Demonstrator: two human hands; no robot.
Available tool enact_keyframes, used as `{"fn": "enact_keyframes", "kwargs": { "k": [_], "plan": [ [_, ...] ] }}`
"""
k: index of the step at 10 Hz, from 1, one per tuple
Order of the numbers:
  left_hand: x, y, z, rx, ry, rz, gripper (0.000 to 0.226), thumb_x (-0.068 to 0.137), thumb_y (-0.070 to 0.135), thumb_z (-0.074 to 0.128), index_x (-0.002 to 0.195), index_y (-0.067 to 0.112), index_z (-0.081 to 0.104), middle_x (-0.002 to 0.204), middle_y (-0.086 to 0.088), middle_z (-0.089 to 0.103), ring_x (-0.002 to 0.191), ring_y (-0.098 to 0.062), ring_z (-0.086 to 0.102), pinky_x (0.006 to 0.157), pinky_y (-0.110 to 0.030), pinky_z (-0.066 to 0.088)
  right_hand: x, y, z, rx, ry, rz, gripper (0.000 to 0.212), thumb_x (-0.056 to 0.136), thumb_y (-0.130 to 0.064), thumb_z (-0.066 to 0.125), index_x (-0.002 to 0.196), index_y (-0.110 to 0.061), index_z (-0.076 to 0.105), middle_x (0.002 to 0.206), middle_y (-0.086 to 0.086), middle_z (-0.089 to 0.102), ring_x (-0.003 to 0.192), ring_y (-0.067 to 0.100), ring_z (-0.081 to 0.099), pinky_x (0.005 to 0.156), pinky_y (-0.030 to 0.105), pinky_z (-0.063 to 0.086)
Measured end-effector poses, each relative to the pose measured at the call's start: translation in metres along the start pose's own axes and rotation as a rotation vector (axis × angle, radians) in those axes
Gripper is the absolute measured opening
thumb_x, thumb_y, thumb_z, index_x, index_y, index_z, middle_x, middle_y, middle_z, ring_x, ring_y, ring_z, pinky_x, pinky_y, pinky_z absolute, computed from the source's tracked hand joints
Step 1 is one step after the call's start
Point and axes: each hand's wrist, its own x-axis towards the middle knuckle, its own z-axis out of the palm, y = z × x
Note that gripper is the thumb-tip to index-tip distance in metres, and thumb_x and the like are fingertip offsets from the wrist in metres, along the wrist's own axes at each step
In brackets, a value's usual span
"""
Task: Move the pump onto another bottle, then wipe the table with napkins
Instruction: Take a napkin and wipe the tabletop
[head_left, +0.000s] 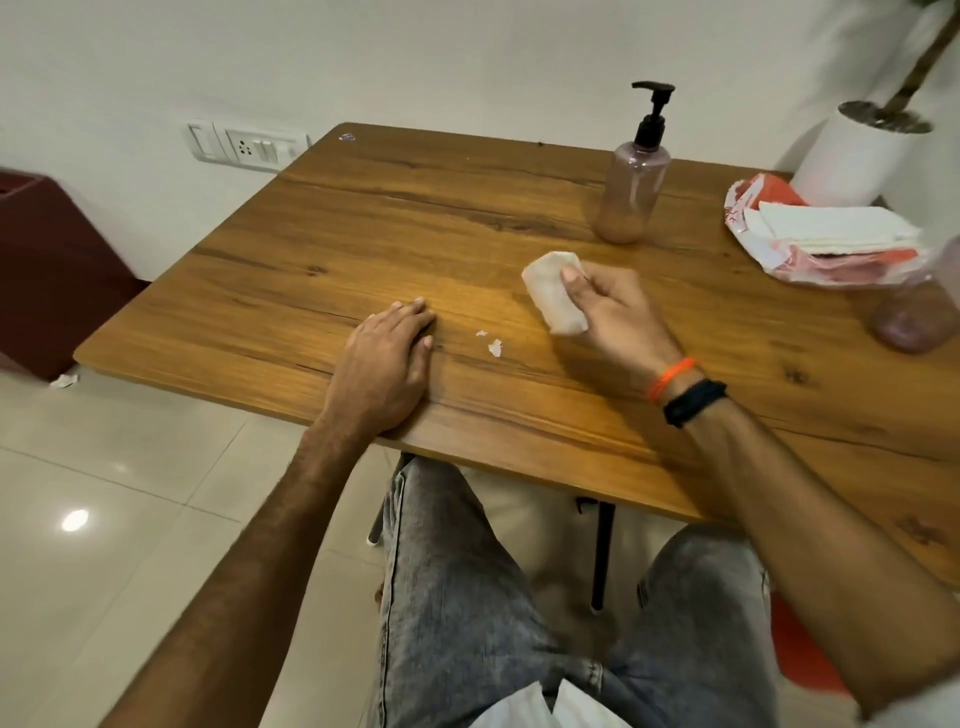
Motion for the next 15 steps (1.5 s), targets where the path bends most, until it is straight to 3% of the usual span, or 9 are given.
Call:
{"fn": "enact_keyframes", "kwargs": {
  "k": [1, 2, 4, 6, 7, 8, 9, 10, 15],
  "plan": [
    [0.000, -0.001, -0.001, 0.002, 0.000, 0.000, 0.042, 0.099, 0.026, 0.042, 0.139, 0.016, 0.049, 0.151, -0.002, 0.041, 0.142, -0.019, 0.032, 0.117, -0.045, 0.024, 0.014, -0.004, 0.013, -0.397, -0.002, -0.182, 0.028, 0.102, -0.025, 0.041, 0.107, -0.019, 0.068, 0.083, -0.003, 0.065, 0.076, 0.014, 0.057, 0.070, 0.028, 0.038],
    [0.000, 0.000, -0.001, -0.002, -0.004, -0.001, 0.042, 0.099, 0.027, 0.042, 0.139, 0.016, 0.049, 0.151, -0.002, 0.042, 0.142, -0.019, 0.032, 0.117, -0.045, 0.025, 0.013, -0.001, 0.033, -0.577, -0.292, -0.270, 0.032, 0.102, -0.023, 0.039, 0.128, -0.021, 0.059, 0.124, 0.009, 0.065, 0.113, 0.025, 0.059, 0.094, 0.029, 0.043],
    [0.000, -0.001, -0.001, 0.002, -0.002, -0.001, 0.042, 0.099, 0.027, 0.043, 0.139, 0.016, 0.049, 0.151, -0.002, 0.042, 0.142, -0.019, 0.033, 0.117, -0.045, 0.025, -0.005, 0.007, 0.036, -0.619, -0.437, -0.331, 0.038, 0.102, -0.020, 0.041, 0.138, -0.023, 0.050, 0.153, 0.001, 0.039, 0.142, 0.019, 0.033, 0.120, 0.033, 0.019],
    [0.001, 0.000, -0.001, 0.004, 0.000, -0.009, 0.042, 0.099, 0.026, 0.043, 0.139, 0.015, 0.049, 0.151, -0.003, 0.042, 0.142, -0.019, 0.033, 0.117, -0.044, 0.024, -0.052, 0.003, 0.019, -0.571, -0.583, -0.470, 0.038, 0.100, -0.023, 0.042, 0.138, -0.024, 0.052, 0.146, -0.007, 0.047, 0.133, 0.010, 0.046, 0.114, 0.023, 0.032],
    [0.000, 0.000, -0.001, -0.005, -0.001, -0.010, 0.042, 0.099, 0.027, 0.042, 0.140, 0.016, 0.048, 0.151, -0.002, 0.041, 0.142, -0.019, 0.032, 0.118, -0.044, 0.023, -0.062, -0.001, 0.008, -0.372, -0.638, -0.403, 0.032, 0.100, -0.028, 0.045, 0.127, -0.022, 0.062, 0.093, -0.030, 0.066, 0.079, -0.005, 0.063, 0.068, 0.007, 0.042],
    [0.000, 0.000, 0.000, -0.002, -0.004, -0.010, 0.042, 0.099, 0.027, 0.042, 0.140, 0.017, 0.048, 0.151, -0.001, 0.041, 0.143, -0.018, 0.031, 0.118, -0.044, 0.023, -0.061, -0.004, 0.002, 0.231, -0.604, -0.034, 0.036, 0.095, -0.032, 0.046, 0.113, -0.007, 0.065, 0.091, 0.005, 0.069, 0.075, 0.018, 0.059, 0.064, 0.030, 0.045],
    [0.000, 0.000, 0.000, 0.002, -0.002, -0.013, 0.042, 0.099, 0.027, 0.042, 0.139, 0.017, 0.048, 0.151, -0.001, 0.041, 0.143, -0.018, 0.032, 0.118, -0.044, 0.024, -0.049, -0.005, 0.003, 0.723, -0.394, 0.334, 0.033, 0.097, -0.023, 0.047, 0.116, 0.000, 0.060, 0.113, 0.024, 0.066, 0.090, 0.026, 0.069, 0.068, 0.033, 0.059],
    [-0.001, 0.001, -0.001, 0.007, -0.002, -0.014, 0.042, 0.099, 0.028, 0.042, 0.140, 0.017, 0.048, 0.152, 0.000, 0.041, 0.143, -0.017, 0.031, 0.118, -0.043, 0.023, -0.036, -0.007, 0.002, 0.891, -0.310, 0.458, 0.036, 0.098, -0.021, 0.049, 0.124, 0.003, 0.055, 0.119, 0.021, 0.066, 0.095, 0.025, 0.069, 0.065, 0.033, 0.062],
    [-0.001, 0.004, -0.004, -0.015, -0.004, -0.013, 0.042, 0.099, 0.025, 0.043, 0.140, 0.016, 0.048, 0.151, -0.002, 0.041, 0.143, -0.018, 0.031, 0.118, -0.044, 0.023, -0.017, -0.006, -0.001, 0.418, -0.104, 0.251, 0.044, 0.066, -0.005, 0.084, 0.106, -0.011, 0.068, 0.102, 0.005, 0.073, 0.089, 0.014, 0.070, 0.070, 0.026, 0.058]
  ]
}}
